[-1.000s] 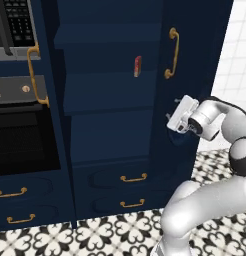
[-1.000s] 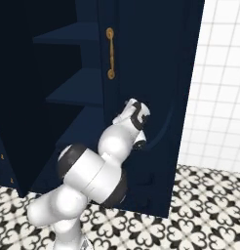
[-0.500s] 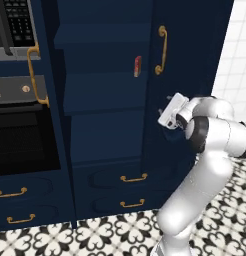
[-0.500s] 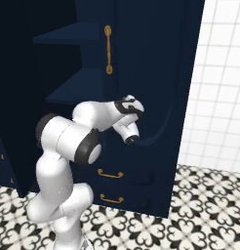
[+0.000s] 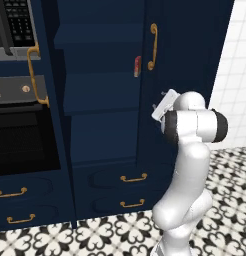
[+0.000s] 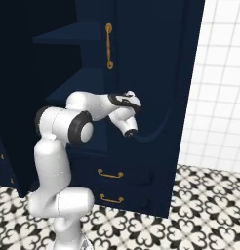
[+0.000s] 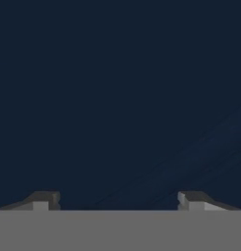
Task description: Pick the jam and place it on the digital scale for weighing, and close the cabinet.
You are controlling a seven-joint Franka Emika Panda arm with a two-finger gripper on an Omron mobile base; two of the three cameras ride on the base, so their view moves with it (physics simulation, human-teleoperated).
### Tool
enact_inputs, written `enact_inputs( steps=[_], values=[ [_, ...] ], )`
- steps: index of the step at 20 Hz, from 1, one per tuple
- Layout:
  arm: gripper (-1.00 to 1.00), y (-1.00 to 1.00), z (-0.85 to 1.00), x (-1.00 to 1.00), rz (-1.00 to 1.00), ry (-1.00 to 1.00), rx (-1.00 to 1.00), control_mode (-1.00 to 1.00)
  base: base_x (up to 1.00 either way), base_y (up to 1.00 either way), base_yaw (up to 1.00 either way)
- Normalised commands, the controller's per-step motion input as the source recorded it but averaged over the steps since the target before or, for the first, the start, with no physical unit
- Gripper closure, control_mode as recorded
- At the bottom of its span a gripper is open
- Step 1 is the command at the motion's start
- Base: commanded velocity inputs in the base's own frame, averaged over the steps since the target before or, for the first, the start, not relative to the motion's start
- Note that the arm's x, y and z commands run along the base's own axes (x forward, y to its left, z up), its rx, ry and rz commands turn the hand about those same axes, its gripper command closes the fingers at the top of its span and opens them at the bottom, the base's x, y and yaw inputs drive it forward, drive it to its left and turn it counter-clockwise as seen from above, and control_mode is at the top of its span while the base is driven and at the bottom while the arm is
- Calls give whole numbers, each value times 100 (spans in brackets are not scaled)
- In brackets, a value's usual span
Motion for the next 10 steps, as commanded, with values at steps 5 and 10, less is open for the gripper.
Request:
enact_inputs(
  steps=[5,10],
  values=[
    [-100,0,0,52,-2,0,0,-100,0,0,0],
    [-100,0,0,53,-2,0,0,-100,0,0,0]
  ],
)
